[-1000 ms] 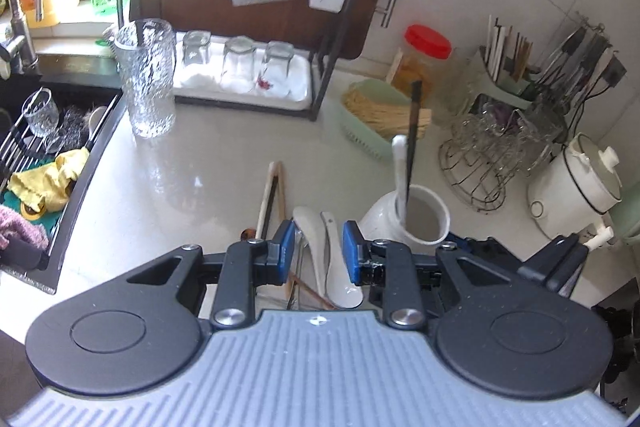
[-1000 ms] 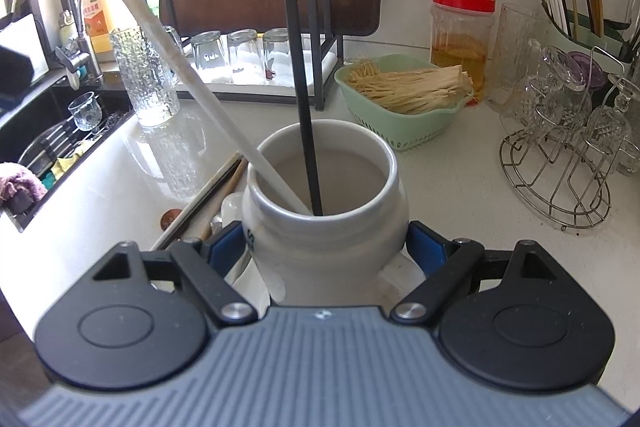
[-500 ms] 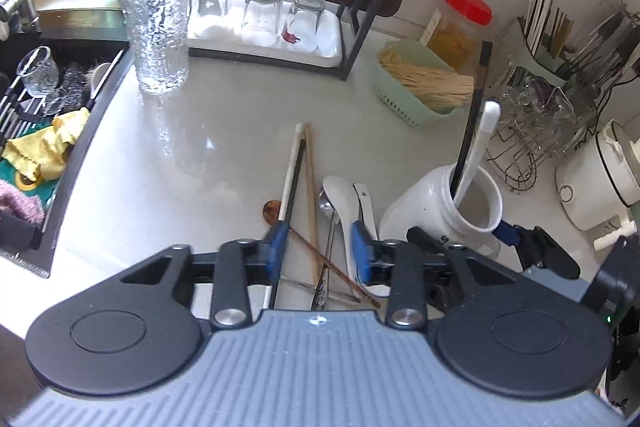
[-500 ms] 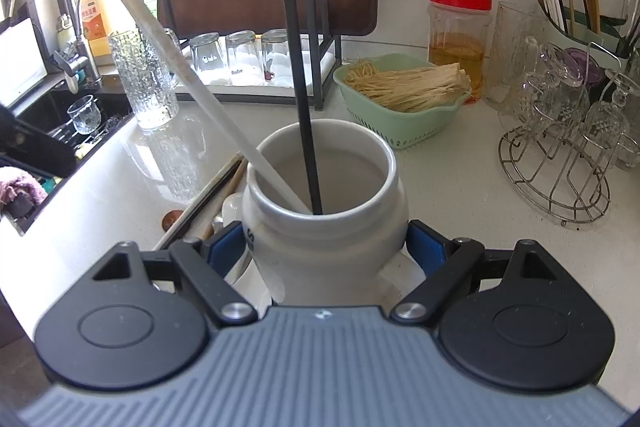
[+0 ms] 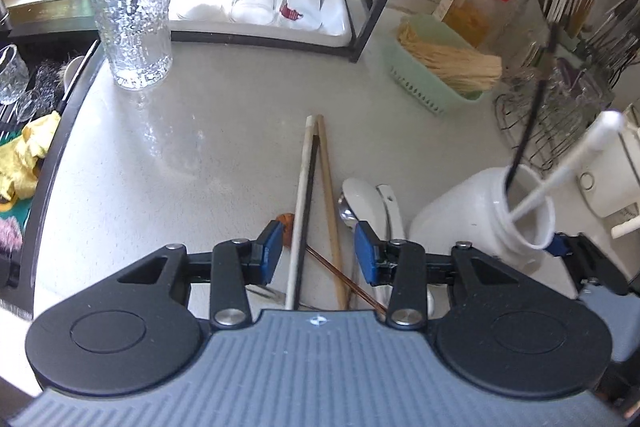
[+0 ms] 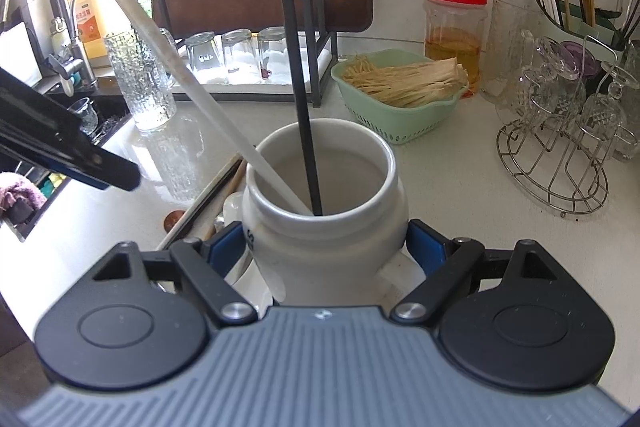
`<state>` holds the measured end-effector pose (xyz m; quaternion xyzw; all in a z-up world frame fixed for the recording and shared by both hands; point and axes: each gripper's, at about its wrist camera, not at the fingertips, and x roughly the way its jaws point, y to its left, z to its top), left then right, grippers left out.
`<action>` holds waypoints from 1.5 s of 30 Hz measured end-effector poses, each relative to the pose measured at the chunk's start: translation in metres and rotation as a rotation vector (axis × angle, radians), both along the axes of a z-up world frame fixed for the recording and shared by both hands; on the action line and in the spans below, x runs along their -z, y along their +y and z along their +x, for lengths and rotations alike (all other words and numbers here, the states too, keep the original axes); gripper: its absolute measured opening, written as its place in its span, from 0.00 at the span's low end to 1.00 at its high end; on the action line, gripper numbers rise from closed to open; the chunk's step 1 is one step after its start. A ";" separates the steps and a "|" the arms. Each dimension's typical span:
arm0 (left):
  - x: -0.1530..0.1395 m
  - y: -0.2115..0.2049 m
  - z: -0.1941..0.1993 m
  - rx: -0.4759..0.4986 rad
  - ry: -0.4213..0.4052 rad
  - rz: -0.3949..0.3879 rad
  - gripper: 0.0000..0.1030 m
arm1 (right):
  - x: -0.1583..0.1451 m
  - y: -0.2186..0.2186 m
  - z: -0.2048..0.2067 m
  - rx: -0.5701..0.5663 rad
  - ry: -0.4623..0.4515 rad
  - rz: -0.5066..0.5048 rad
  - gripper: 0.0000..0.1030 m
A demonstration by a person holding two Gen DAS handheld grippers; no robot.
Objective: Organize utensils
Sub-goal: 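Position the open left tool around a white ceramic spoon handle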
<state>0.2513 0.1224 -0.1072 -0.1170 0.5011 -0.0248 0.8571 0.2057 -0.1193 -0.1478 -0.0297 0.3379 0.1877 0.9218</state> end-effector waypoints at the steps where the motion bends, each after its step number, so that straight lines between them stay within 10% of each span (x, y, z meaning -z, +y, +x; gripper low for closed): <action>1: 0.004 0.000 0.004 0.007 0.006 0.004 0.44 | 0.000 0.000 0.000 -0.001 0.001 0.001 0.87; 27: 0.047 -0.051 0.058 0.263 0.054 0.027 0.46 | 0.000 -0.008 -0.002 0.076 0.003 -0.006 0.86; 45: 0.053 -0.086 0.062 0.368 0.016 0.241 0.48 | 0.001 -0.014 -0.004 0.095 -0.012 -0.002 0.86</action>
